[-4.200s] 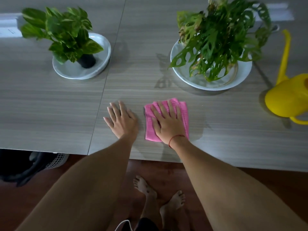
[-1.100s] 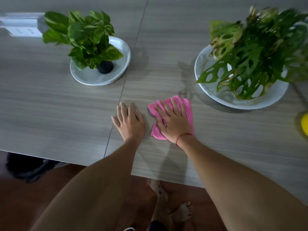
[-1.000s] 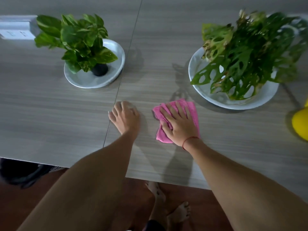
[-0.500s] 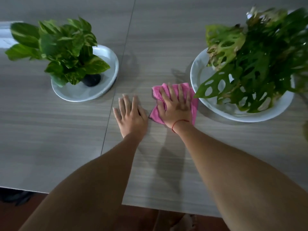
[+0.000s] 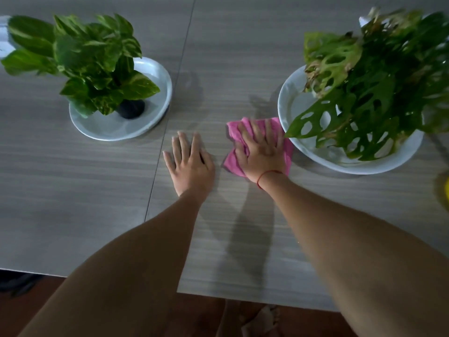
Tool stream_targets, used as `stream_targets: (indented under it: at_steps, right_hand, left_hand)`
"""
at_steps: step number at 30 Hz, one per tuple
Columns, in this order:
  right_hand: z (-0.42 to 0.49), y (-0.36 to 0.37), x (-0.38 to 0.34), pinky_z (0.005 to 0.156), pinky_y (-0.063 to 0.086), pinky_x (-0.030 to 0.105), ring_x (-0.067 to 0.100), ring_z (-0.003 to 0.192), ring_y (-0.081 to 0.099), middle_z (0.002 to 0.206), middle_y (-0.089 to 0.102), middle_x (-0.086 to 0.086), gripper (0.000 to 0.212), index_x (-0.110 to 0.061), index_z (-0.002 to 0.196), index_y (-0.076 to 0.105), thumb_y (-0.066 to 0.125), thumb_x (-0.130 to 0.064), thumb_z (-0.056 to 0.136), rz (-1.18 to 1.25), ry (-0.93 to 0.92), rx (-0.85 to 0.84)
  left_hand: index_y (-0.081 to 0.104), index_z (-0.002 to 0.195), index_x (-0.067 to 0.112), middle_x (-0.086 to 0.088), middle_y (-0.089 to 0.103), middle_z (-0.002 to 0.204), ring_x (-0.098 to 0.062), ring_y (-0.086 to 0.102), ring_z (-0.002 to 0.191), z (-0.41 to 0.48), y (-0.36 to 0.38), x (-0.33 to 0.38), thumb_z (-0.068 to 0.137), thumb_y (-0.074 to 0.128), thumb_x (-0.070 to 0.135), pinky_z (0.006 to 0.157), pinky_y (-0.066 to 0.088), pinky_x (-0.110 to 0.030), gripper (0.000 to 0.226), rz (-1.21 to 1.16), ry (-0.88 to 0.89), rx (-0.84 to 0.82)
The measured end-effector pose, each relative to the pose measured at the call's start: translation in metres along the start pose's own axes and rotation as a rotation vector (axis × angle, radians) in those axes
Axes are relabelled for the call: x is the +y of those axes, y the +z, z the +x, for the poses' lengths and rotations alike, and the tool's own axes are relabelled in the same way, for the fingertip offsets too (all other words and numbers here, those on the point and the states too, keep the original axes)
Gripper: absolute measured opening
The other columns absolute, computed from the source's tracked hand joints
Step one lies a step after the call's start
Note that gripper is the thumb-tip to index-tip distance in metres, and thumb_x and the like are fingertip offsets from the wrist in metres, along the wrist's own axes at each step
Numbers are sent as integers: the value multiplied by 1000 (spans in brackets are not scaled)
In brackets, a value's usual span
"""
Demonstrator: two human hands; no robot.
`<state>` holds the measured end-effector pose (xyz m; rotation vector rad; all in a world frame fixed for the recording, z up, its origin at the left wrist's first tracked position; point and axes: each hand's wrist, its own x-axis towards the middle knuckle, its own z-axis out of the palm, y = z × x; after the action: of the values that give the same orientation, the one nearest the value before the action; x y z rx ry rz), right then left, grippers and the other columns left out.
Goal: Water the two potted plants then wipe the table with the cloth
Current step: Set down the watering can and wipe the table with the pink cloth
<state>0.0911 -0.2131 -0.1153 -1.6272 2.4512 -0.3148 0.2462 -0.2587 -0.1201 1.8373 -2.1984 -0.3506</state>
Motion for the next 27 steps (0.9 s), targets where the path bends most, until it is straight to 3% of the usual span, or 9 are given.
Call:
stream_targets:
  at_steps: [2, 6, 9, 13, 17, 19, 23, 27]
  right_hand:
    - [21, -1, -6, 119, -2, 45, 31, 149, 6, 160, 16, -5, 51, -33, 149, 25, 32, -45, 99, 63, 61, 82]
    - [49, 3, -12, 120, -3, 48, 30, 148, 5, 160, 14, -4, 51, -34, 148, 25, 32, -45, 99, 71, 126, 48]
    - [26, 6, -17, 121, -1, 50, 33, 148, 5, 160, 14, -7, 53, -33, 149, 23, 30, -46, 98, 36, 33, 45]
    - [-26, 7, -16, 121, 1, 51, 26, 149, -2, 161, 6, -9, 55, -35, 151, 6, 12, -48, 98, -104, -133, -60]
    - [-70, 4, 2, 122, 9, 48, 25, 149, 12, 158, 23, -6, 54, -34, 149, 24, 24, -45, 96, -42, -165, -33]
    - [-75, 2, 3, 121, 11, 49, 25, 148, 14, 157, 26, -6, 54, -34, 148, 26, 22, -47, 95, -50, -149, -28]
    - [-62, -1, -7, 121, 1, 52, 31, 149, 3, 161, 9, -6, 59, -37, 150, 11, 8, -53, 94, -126, -101, -71]
    - [-16, 5, -31, 115, -13, 51, 35, 148, -5, 161, -1, -5, 55, -37, 150, 5, 14, -53, 98, -86, 36, -62]
  left_hand:
    - [28, 151, 30, -6, 12, 162, -21, 3, 151, 0, 1, 0, 100, 32, 33, 120, -3, -47, 51, 12, 2, 13]
    - [27, 151, 30, -5, 11, 162, -21, 2, 151, 1, 3, 0, 100, 32, 35, 121, -3, -47, 52, 28, 7, 12]
    - [27, 151, 30, -5, 11, 163, -21, 2, 151, 1, 1, 0, 99, 31, 35, 120, -4, -47, 52, 25, 5, -5]
    - [27, 151, 30, -5, 12, 162, -21, 3, 151, 1, -5, 2, 100, 31, 31, 120, -3, -45, 51, -8, 2, -29]
    - [29, 151, 27, -6, 14, 162, -20, 3, 151, -1, -23, -9, 100, 32, 23, 120, -3, -43, 52, -174, 39, -83]
    - [34, 149, 22, -8, 20, 160, -21, 8, 150, -6, -33, -31, 100, 32, 25, 120, 1, -44, 50, -187, -4, -12]
    - [33, 150, 24, -5, 17, 161, -22, 4, 150, -10, -43, -80, 99, 34, 31, 121, -3, -48, 51, -56, -216, 38]
    - [27, 151, 30, 0, 13, 162, -22, 1, 151, -13, -37, -83, 98, 31, 36, 120, -6, -49, 53, -11, -240, 51]
